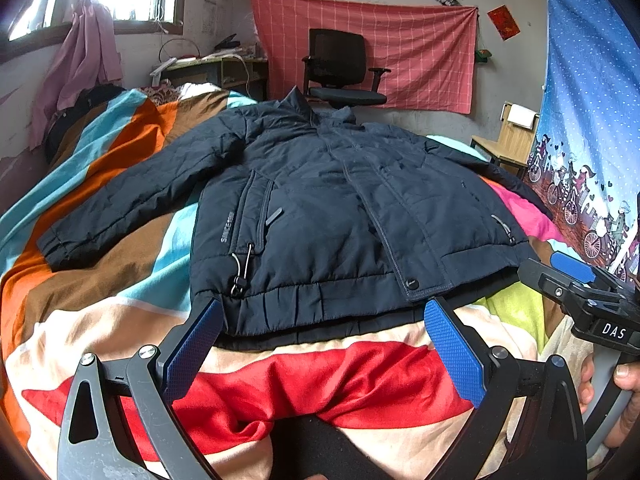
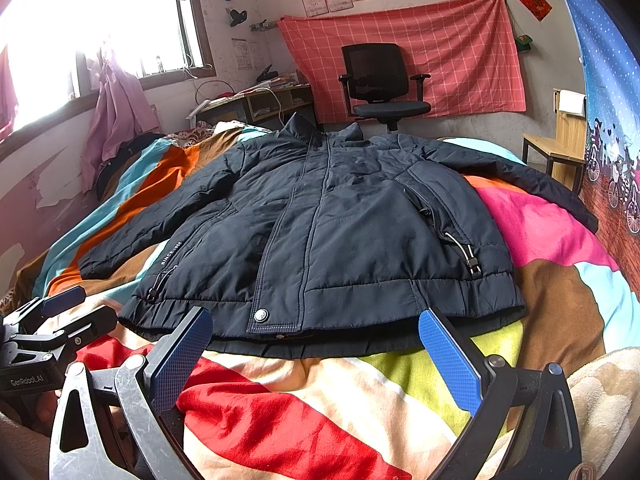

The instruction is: Fold large clothes

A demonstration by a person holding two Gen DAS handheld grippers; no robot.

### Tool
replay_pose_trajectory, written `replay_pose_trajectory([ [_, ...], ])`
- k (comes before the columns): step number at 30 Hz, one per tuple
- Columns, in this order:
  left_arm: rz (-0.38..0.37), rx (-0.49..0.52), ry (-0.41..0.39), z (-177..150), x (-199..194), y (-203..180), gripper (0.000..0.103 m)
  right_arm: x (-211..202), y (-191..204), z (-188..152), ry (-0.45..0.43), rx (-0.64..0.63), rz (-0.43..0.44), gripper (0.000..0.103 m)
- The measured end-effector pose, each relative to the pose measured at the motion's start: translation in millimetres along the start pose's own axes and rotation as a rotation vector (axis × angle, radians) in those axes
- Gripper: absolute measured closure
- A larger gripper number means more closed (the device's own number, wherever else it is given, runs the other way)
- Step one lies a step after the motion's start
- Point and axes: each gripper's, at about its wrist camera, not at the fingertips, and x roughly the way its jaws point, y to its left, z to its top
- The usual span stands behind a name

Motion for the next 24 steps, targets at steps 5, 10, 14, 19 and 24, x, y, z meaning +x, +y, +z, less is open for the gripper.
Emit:
replay_pose_trajectory([
  [5,0.076,-0.011,0.056,1.4,8.1,6.2,0.004,4.2,-1.1,1.6,0.044,0.013,-0.021,0.0],
  [10,0.087,-0.034,0.124,6.9,20.2,14.2,0.004,6.3,-4.2,3.8,0.083,0.011,-0.087,0.0],
  [14,0.063,-0.025,0.192,21.4,32.3,16.4,0.004,11.8,-5.7,9.2,0.116,-0.009,-0.151,0.0],
  [19,0.057,0.02,0.243,53.1,47.0,9.6,0.004,21.8,-17.3,24.9,0.135,-0.016,-0.203,0.0],
  [24,0.058,0.07,0.295,93.5,67.9,-1.9,0.004,37.2,-37.0,51.2,0.141,0.003,-0.203,0.0],
])
